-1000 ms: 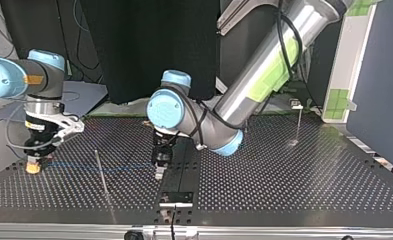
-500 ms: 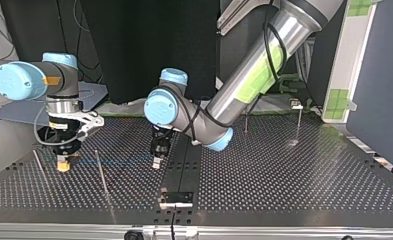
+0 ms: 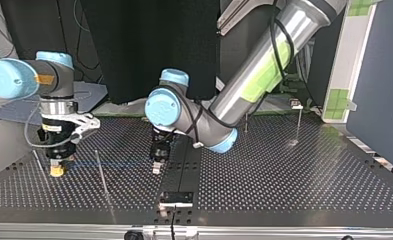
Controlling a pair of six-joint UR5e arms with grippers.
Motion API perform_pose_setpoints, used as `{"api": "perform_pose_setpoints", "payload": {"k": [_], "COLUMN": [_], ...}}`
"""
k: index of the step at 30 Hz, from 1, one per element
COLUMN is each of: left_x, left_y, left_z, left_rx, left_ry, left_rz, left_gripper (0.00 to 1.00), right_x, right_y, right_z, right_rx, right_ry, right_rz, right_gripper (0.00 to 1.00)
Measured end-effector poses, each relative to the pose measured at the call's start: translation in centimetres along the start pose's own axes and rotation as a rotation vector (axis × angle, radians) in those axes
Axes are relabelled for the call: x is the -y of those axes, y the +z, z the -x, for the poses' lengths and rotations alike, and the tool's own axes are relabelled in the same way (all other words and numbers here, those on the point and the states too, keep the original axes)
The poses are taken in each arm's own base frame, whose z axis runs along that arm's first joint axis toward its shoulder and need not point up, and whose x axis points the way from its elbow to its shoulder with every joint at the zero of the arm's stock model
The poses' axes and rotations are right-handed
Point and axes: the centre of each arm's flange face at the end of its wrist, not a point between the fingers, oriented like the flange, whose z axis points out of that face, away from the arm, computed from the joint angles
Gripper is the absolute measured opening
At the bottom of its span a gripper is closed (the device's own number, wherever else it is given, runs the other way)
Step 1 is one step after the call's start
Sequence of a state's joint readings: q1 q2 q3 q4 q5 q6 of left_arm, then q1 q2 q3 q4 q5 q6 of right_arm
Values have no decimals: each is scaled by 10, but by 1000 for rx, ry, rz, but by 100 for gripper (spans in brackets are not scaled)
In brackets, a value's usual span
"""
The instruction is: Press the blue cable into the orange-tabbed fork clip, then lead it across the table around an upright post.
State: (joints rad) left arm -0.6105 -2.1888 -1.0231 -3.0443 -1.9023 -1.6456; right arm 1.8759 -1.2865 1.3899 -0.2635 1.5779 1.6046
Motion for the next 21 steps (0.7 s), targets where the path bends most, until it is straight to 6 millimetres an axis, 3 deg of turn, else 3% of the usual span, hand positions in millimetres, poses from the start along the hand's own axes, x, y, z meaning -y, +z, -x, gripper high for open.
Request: {"api": "perform_pose_setpoints", "payload": {"k": [6,9,14,21], "left_x": [-6,-8,-15,-25], "left_y": [-7,-11,-18,-7], "left_z": [22,40,72,70], "left_rx": [53,91,136,123], "left_ry": [-64,-101,-165,-199], "left_rz": [-7,-3,-9,-33], "left_gripper": [95,95,98,98], "right_x": [0,0,-2,-10], "right_y": [-11,-14,-13,-5], "right_z": [-39,-46,-43,-26], "right_rx": [-51,-55,-50,-28], "right_ry": [3,4,11,13], "right_rz": [-2,-1,4,18], "right_gripper": [0,0,0,0]}}
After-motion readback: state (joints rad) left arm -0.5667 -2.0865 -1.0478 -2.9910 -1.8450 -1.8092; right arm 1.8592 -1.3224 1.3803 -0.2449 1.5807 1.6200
